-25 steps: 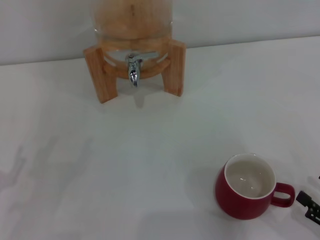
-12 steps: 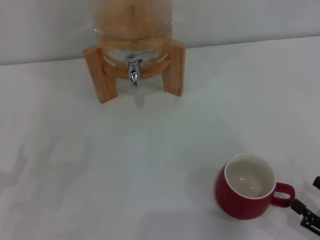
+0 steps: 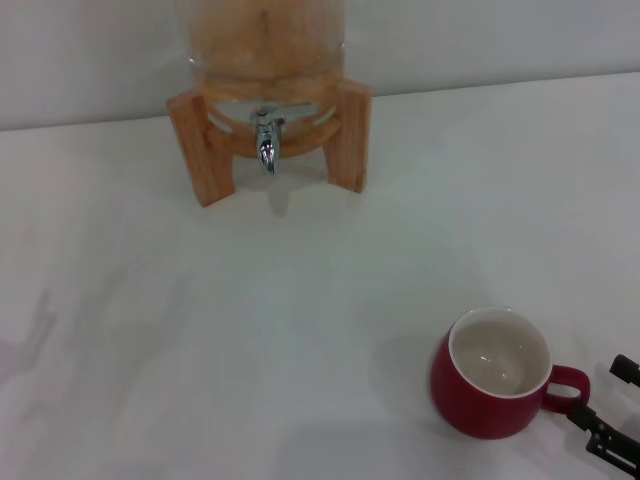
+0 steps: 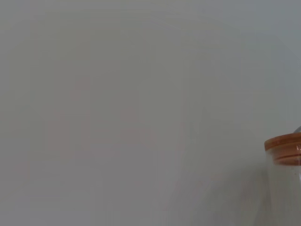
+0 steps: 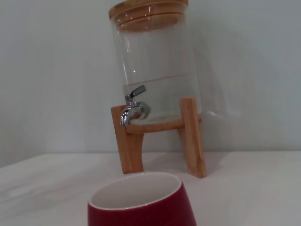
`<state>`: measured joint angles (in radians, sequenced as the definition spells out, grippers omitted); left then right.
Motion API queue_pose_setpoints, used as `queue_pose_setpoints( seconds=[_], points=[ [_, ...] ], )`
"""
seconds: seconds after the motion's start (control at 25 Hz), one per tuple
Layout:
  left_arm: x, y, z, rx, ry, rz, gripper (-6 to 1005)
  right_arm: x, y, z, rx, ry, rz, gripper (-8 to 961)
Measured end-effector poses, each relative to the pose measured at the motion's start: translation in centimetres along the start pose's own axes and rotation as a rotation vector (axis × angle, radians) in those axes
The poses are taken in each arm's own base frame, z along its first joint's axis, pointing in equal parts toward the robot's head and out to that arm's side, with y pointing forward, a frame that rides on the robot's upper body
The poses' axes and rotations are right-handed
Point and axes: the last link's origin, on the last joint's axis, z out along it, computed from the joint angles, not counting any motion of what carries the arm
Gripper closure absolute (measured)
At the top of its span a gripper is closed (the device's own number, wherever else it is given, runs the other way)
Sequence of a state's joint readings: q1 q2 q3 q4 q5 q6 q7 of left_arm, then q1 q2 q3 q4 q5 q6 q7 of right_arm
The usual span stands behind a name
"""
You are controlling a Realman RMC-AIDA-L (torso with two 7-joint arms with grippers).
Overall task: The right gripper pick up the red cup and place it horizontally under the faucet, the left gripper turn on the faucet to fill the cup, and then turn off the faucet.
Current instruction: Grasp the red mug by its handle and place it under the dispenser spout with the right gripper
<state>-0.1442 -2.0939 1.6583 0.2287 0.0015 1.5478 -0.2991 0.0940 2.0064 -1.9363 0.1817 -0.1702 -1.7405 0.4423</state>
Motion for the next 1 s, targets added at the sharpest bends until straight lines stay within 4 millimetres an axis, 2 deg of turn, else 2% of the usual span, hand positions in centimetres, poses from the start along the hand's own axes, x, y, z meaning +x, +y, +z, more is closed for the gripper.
queue_pose_setpoints(
  seconds=[1.0],
  points=[
    [0.0,0.0,-0.1,-0.002,-0.002,0.000,157,0.1,-0.8,1.8,0.029,0.005,-0.017,141]
  ],
)
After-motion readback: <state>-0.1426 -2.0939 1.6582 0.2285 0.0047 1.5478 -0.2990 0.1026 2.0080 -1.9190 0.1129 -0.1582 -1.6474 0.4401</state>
